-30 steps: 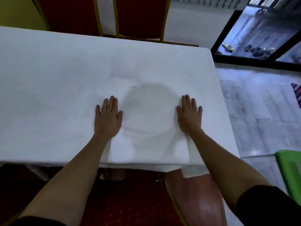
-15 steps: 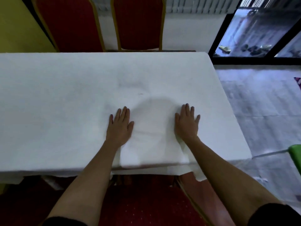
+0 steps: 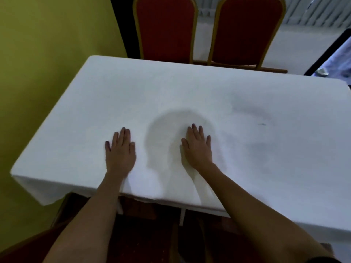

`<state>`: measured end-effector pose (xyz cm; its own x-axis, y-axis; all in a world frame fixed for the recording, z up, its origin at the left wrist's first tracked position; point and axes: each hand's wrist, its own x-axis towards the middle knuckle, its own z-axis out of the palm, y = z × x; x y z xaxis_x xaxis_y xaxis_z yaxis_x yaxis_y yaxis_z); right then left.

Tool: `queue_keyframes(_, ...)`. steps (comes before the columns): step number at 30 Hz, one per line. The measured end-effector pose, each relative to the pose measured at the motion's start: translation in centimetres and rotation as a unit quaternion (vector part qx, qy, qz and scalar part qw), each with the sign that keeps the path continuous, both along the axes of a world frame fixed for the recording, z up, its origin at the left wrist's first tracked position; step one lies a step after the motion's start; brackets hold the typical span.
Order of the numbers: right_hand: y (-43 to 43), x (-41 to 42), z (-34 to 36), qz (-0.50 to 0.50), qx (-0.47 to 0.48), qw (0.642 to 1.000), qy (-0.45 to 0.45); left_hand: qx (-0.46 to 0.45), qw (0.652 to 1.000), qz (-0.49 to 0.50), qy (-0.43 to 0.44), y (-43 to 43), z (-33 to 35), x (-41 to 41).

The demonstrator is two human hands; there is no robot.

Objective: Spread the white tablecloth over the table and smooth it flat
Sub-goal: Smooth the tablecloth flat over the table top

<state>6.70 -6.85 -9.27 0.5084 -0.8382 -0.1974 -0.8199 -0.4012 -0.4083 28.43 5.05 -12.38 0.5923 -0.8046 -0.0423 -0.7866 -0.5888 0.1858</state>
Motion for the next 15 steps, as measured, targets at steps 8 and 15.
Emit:
queue_keyframes(8, 5.5, 11.4, -1.5, 0.229, -0.008, 0.971, 0.073, 0.016, 0.999, 0.028, 0.021, 3.1, -0.1, 4.5)
queue_keyframes(15, -2.8, 1.8, -2.1, 0.015, -0.039, 0.997, 0.069, -0.014, 0.996, 0.088, 0.024, 0.7, 0.6, 1.8)
